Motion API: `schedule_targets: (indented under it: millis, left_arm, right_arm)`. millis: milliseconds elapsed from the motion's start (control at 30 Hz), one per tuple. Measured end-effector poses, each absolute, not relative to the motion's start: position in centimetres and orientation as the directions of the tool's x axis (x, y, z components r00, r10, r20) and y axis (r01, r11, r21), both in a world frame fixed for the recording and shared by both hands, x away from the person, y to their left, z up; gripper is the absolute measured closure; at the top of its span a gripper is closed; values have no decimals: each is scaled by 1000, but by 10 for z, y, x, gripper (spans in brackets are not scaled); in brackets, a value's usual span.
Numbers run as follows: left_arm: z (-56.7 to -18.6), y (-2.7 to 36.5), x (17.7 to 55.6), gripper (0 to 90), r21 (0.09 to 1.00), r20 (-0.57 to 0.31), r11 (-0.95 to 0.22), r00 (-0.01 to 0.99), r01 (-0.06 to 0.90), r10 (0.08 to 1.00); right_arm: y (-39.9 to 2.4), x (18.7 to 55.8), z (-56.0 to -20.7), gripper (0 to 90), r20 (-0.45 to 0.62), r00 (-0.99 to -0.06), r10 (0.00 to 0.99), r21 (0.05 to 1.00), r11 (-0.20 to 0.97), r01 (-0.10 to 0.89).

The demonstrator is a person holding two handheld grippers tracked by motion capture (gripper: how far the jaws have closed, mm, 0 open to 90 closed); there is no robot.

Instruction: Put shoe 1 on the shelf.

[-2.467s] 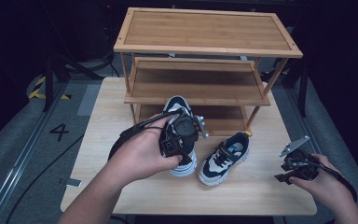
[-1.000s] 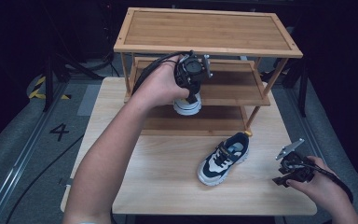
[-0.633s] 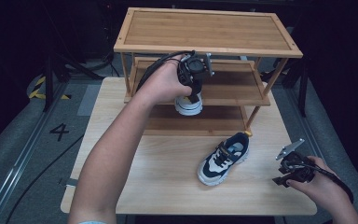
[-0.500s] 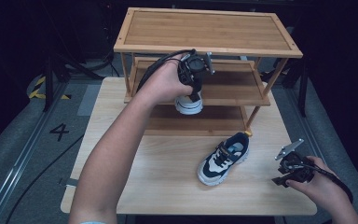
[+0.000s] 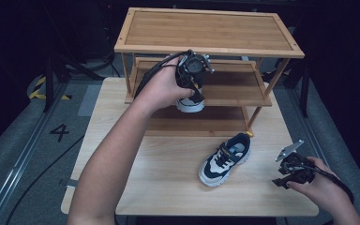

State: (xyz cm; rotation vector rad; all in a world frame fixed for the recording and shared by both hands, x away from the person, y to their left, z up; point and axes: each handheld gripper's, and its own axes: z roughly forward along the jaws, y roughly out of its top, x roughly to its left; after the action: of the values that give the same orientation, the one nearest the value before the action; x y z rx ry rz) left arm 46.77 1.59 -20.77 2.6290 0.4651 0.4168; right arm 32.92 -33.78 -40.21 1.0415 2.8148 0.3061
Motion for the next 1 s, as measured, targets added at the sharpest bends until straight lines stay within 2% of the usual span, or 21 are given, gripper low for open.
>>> schedule_targets:
  millis: [133,333,400,600,633,700,767,800,900,1000]
  left_arm:
    - [-199,21,459,328,512,226,-822,883,251,410]
    - [-183,35,440,325,590,197,-759,862,276,467]
    - [-179,39,435,342,592,155,-748,869,300,471]
    - [-178,49,414,430,668,102,-682,872,296,478]
    - [-181,51,411,487,675,77,-672,876,306,477]
    - [-189,53,407,511,711,38,-620,863,331,504]
    - [-196,55,404,617,731,9,-585,851,353,525]
    - [-200,56,404,710,735,-6,-570,844,368,536]
    - [-216,59,408,847,738,-69,-531,829,416,555]
    - [-231,60,418,897,742,-112,-498,815,449,568]
  right_arm:
    - [-336,330,-401,482,-49,-760,648,229,748,623]
    - [-333,331,-401,482,-50,-766,641,230,753,616]
    - [-332,332,-403,485,-46,-767,641,227,754,616]
    - [-329,334,-403,488,-42,-773,633,225,760,610]
    - [-329,334,-403,489,-41,-776,630,228,762,607]
    - [-329,334,-403,489,-40,-774,632,226,760,609]
    - [-328,334,-403,490,-42,-773,633,224,760,610]
    - [-328,334,-404,489,-40,-775,631,224,762,608]
    - [-327,334,-405,489,-34,-778,627,219,765,606]
    - [-326,335,-406,490,-34,-781,624,217,767,604]
